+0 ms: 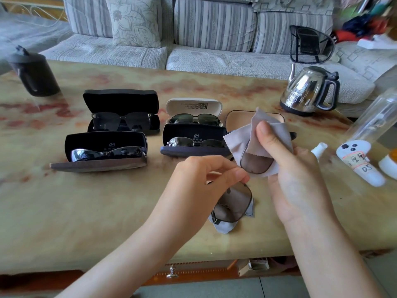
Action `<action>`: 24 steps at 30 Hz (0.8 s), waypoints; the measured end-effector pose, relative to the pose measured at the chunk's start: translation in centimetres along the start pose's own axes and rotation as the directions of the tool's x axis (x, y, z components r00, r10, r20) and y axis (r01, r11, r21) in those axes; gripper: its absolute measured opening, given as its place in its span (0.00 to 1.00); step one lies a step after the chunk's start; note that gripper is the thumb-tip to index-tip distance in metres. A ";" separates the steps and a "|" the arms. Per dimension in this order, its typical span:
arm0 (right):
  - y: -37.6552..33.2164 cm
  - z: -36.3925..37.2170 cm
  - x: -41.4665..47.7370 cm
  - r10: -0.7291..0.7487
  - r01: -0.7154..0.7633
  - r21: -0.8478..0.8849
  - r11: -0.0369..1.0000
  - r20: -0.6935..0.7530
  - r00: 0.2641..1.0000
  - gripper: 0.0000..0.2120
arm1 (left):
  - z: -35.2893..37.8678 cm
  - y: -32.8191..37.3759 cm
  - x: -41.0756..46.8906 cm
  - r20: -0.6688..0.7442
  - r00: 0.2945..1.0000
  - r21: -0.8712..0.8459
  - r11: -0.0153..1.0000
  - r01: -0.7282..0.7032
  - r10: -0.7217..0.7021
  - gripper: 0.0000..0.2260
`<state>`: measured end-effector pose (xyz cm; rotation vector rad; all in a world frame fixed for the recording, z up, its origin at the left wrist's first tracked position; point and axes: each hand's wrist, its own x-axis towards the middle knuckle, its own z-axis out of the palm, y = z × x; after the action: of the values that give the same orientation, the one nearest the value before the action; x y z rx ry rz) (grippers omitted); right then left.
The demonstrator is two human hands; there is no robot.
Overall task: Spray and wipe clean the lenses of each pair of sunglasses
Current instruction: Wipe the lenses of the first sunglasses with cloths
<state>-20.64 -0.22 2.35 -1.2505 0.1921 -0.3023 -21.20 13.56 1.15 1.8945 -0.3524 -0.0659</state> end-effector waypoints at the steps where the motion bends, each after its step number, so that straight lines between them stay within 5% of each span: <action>1: 0.0 0.0 0.0 -0.012 0.012 -0.003 1.000 -0.011 1.000 0.10 | 0.0 0.1 0.0 -0.009 1.000 -0.020 1.000 0.002 -0.002 0.07; 11: -0.1 -0.5 0.2 -0.049 0.058 -0.061 0.996 0.131 0.990 0.11 | -0.8 0.1 0.2 0.005 1.000 -0.164 0.986 -0.014 0.015 0.08; 24: 0.0 -0.5 -0.4 -0.018 0.029 -0.167 0.986 0.067 0.998 0.12 | -0.6 -0.1 0.5 -0.057 0.997 -0.175 0.982 -0.068 0.058 0.07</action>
<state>-21.17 -0.54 2.15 -1.4285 0.1486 -0.2690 -20.60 14.02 1.34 1.7047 -0.3591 -0.0055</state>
